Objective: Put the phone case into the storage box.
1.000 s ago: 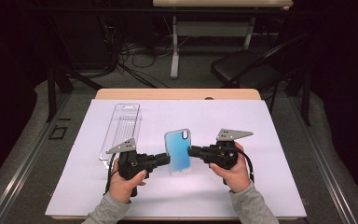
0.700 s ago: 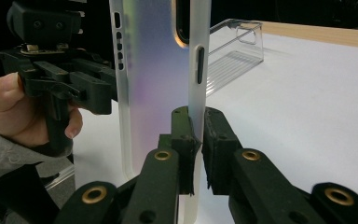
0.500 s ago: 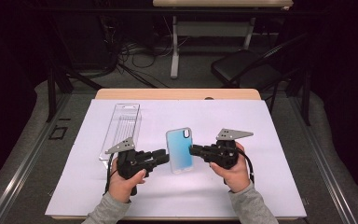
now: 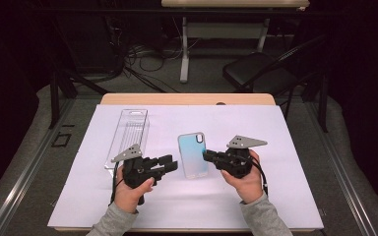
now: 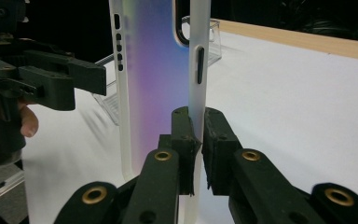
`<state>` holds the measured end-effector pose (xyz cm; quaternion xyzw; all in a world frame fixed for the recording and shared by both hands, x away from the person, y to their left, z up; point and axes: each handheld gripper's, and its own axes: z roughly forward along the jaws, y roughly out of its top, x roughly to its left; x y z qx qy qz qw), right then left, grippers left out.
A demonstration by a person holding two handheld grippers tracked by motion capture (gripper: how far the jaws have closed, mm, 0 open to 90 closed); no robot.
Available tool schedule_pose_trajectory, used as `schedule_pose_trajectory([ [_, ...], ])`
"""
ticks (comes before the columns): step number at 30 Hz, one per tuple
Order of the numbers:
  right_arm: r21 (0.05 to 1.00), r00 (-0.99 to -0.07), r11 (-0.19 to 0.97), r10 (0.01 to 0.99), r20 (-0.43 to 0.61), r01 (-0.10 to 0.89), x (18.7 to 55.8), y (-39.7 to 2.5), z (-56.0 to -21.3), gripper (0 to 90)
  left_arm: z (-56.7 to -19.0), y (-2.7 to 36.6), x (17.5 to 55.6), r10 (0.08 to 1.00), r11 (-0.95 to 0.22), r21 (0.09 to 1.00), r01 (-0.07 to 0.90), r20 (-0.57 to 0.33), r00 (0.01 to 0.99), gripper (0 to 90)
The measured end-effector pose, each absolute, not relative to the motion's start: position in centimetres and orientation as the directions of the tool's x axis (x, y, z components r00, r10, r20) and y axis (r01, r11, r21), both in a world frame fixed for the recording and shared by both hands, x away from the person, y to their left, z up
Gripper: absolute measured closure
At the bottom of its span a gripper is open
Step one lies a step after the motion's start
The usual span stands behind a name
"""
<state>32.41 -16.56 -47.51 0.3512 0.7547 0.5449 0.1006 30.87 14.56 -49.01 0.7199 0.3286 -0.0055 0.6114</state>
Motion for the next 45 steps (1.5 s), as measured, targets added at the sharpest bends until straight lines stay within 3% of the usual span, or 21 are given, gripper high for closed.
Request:
schedule_pose_trajectory([
  [14, 0.909, -0.665, 0.237, 0.745, 0.056, 0.342, 31.3, -15.5, -46.6, 84.0, -49.0, 14.7, 31.0, 0.477, -0.033, 0.877, 0.478, -0.407, 0.779, 59.0],
  [25, 0.926, -0.54, 0.272, 0.836, -0.093, 0.261, 30.1, -14.8, -46.0, 84.0, -49.0, 14.9, 31.0, 0.496, -0.023, 0.88, 0.474, -0.401, 0.77, 58.5],
  [45, 0.915, -0.352, 0.31, 0.912, -0.21, 0.257, 29.9, -14.2, -46.3, 84.0, -48.7, 14.9, 31.1, 0.556, -0.019, 0.888, 0.459, -0.372, 0.743, 57.7],
])
